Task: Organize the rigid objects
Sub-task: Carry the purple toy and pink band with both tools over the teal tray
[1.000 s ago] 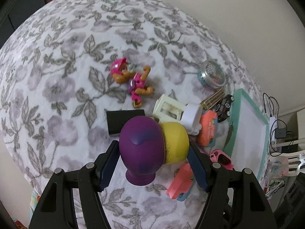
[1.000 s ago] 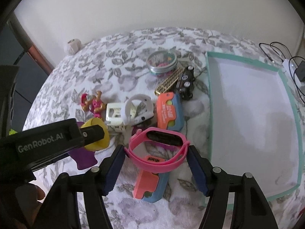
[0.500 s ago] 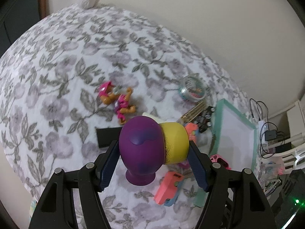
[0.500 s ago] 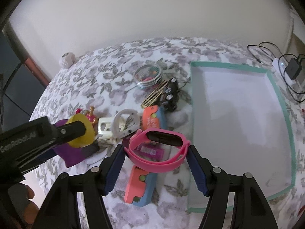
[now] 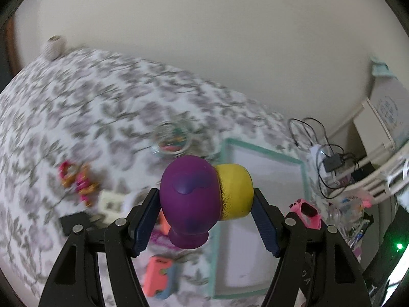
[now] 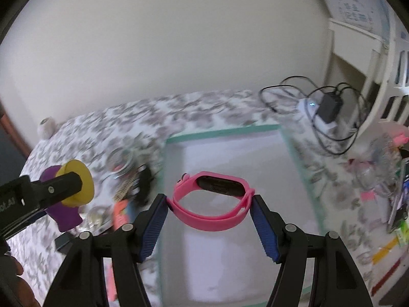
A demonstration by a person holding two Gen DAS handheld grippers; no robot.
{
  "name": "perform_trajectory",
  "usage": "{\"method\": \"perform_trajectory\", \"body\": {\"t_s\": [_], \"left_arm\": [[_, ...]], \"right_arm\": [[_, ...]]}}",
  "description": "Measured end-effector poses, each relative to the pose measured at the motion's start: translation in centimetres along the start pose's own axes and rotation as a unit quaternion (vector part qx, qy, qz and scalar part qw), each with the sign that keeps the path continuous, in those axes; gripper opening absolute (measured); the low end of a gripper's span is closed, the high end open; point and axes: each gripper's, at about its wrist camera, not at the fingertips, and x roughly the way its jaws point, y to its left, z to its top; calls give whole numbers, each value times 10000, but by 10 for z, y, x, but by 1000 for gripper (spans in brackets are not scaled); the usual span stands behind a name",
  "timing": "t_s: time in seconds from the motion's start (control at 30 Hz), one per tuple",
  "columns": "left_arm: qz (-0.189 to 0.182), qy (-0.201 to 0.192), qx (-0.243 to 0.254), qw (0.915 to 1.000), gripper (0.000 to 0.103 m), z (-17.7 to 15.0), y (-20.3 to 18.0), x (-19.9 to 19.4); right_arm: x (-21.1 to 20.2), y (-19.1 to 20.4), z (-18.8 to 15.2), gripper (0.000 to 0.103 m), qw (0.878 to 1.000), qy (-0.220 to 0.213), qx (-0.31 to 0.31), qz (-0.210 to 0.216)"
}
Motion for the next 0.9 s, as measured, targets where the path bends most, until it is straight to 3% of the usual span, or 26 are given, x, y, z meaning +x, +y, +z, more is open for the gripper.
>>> {"method": "perform_trajectory", "body": {"t_s": [0.43,0.9], "left_arm": [[-384,433,624,9964,72,13,-74,85],[-329,948,746,9922,72,-2,-90,151]], "right_arm": [[57,-65,21,69,9989,324,276,-199],[102,-82,6,69,9972,673,295,-125]]}}
